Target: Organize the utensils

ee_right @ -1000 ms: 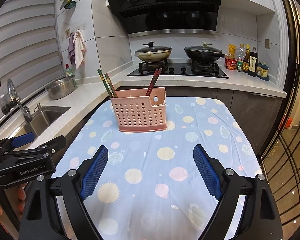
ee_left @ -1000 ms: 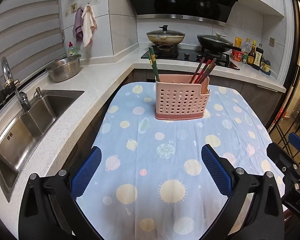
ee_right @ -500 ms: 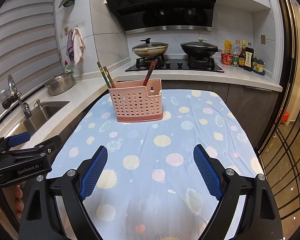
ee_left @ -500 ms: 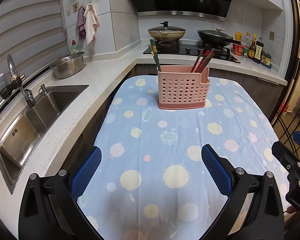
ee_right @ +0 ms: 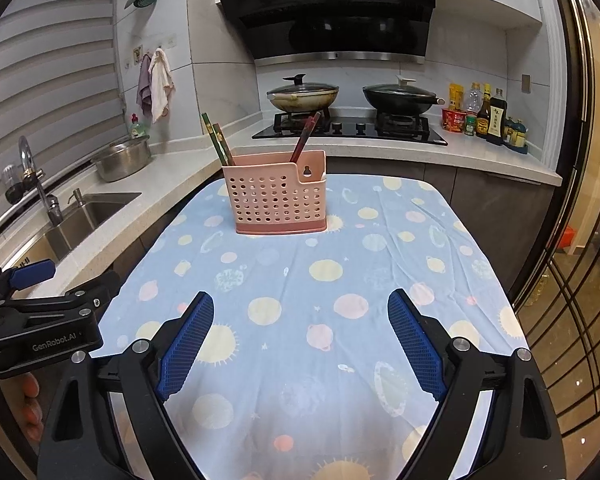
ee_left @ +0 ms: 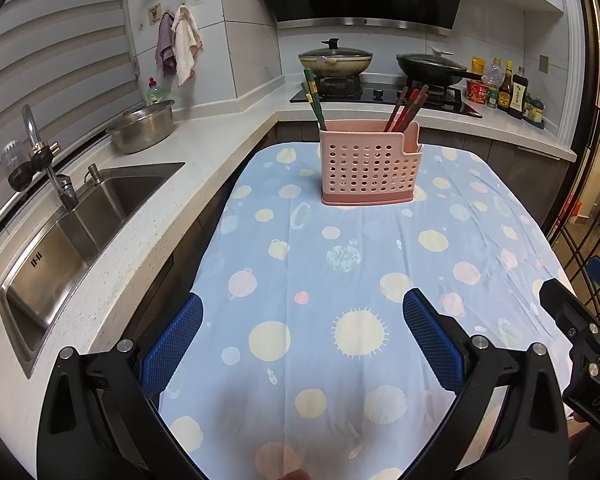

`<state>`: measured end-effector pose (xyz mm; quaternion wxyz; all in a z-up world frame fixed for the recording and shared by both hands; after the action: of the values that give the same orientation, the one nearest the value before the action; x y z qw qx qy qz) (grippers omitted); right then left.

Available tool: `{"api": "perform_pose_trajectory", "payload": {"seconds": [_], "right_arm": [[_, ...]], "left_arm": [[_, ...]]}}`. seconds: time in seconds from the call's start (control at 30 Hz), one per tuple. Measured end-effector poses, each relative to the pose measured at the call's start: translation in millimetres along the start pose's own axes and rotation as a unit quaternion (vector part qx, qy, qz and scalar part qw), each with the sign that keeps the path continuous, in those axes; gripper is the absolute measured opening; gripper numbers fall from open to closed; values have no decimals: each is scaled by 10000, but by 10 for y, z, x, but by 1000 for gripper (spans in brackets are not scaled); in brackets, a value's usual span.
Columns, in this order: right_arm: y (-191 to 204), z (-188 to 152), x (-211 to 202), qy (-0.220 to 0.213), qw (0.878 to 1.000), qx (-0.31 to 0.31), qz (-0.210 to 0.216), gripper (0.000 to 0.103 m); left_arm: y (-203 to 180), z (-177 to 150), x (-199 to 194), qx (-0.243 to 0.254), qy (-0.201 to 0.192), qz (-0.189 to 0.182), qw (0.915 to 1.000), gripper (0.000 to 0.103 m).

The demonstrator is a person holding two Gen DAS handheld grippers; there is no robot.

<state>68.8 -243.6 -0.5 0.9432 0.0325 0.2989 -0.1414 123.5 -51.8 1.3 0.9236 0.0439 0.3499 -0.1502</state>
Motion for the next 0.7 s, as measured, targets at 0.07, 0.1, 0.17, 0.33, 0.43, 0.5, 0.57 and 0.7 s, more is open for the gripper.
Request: {"api": "perform_pose_trajectory", "payload": {"seconds": [0.07, 0.1, 0.17, 0.33, 0.43, 0.5, 0.57, 0.7], "right_arm": [[5, -8, 1, 18, 10000, 10, 33, 90], [6, -9, 5, 42, 10000, 35, 68, 97], [7, -10, 14, 62, 9999, 61, 91, 96], [8, -16, 33, 76, 9999, 34, 68, 96], [-1, -14, 47, 71, 10000, 37, 43, 96], [-4, -18, 52, 57, 10000, 19, 0, 96], [7, -23, 59, 16, 10000, -32, -61, 96], [-5, -27, 70, -34, 10000, -10, -78, 96]], "left_arm": [[7, -13, 4, 1, 13, 21, 10000, 96], [11, -15, 5, -2, 14, 27, 10000, 96], [19, -20, 4, -7, 12, 51, 10000, 96], [32, -15, 15, -6, 14, 81, 10000, 96], [32, -9, 20, 4, 13, 97, 10000, 96], [30, -4, 25, 17, 6, 104, 9999, 96], [22, 7, 31, 43, -3, 116, 9999, 96], [22, 11, 37, 26, 12, 123, 9999, 96]]}}
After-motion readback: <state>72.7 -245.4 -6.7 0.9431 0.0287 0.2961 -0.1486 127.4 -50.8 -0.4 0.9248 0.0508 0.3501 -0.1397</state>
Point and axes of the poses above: each gripper's, at about its wrist camera, not at the fingertips, and x roughly the way its jaws point, y to its left, z to its top, the point moved 4 cm from there along x, roughly the way its jaws point, and after that the axes turned 10 degrees about -z, right-handed, at the moved point
